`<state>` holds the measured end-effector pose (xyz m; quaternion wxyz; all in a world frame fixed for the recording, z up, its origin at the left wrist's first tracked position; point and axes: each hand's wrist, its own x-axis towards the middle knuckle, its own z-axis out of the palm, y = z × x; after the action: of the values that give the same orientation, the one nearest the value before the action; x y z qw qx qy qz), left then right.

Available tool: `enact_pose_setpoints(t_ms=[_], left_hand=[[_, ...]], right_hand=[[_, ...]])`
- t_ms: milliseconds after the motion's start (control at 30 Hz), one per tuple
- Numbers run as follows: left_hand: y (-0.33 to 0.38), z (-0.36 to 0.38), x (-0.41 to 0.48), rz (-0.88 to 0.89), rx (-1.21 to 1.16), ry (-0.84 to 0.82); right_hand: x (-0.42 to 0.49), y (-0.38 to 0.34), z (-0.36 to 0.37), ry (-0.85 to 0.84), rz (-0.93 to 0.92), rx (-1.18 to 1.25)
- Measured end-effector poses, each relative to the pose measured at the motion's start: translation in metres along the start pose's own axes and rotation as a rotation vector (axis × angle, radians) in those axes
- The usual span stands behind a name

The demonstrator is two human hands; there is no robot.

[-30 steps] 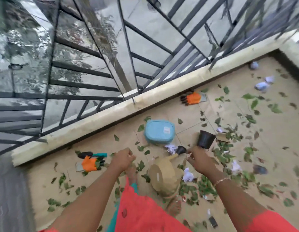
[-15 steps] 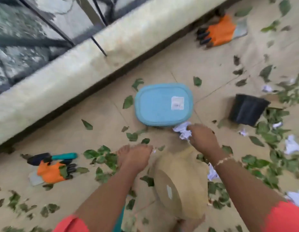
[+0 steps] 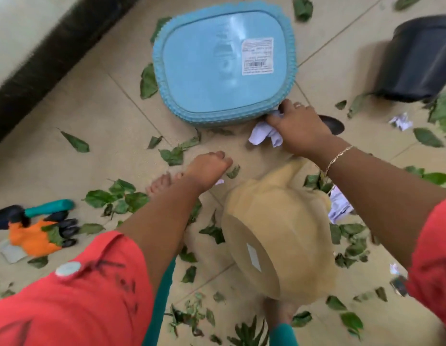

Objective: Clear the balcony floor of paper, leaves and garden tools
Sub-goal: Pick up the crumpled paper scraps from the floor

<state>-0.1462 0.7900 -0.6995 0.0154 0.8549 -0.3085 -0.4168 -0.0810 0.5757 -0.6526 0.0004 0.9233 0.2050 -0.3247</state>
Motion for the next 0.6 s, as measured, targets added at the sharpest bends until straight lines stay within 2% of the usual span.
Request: enact_pose_setpoints(t_ms=[67,167,233,300,367,433,533,600], left_hand=[[-0.003,0.001,0.0,-0.021,-0.015,0.02],[-0.005,0.0,-0.003,-0.084,-0.208,0.101],[-0.004,-0.003,-0.007,-0.138,-0.362,0.202],[-0.001,-0.006,-0.011,-0.177,-0.462,0.3],[0.004,-0.006,-0.016,-0.174,-0.471,0.277],[0.01,0.0,-0.019,-0.152,-0.436,0.181],[0.02,0.013,-0.02,-0.166,-0.445,0.1],[0.027,0.021,-0.02,-0.186,-0.462,0.089]], right_hand=[[-0.009,-0.001,-0.003,0.055,-0.046,0.084],[-0.031,0.001,-0.015,0.196,0.003,0.321],[-0.055,0.003,-0.025,0.35,0.127,0.61],[-0.087,0.003,-0.028,0.491,0.282,1.003],[-0.117,0.001,-0.013,0.581,0.404,1.378],[-0.138,-0.006,0.014,0.573,0.483,1.647],[-0.155,-0.024,0.045,0.508,0.581,1.942],[-0.158,-0.032,0.054,0.531,0.591,2.026]])
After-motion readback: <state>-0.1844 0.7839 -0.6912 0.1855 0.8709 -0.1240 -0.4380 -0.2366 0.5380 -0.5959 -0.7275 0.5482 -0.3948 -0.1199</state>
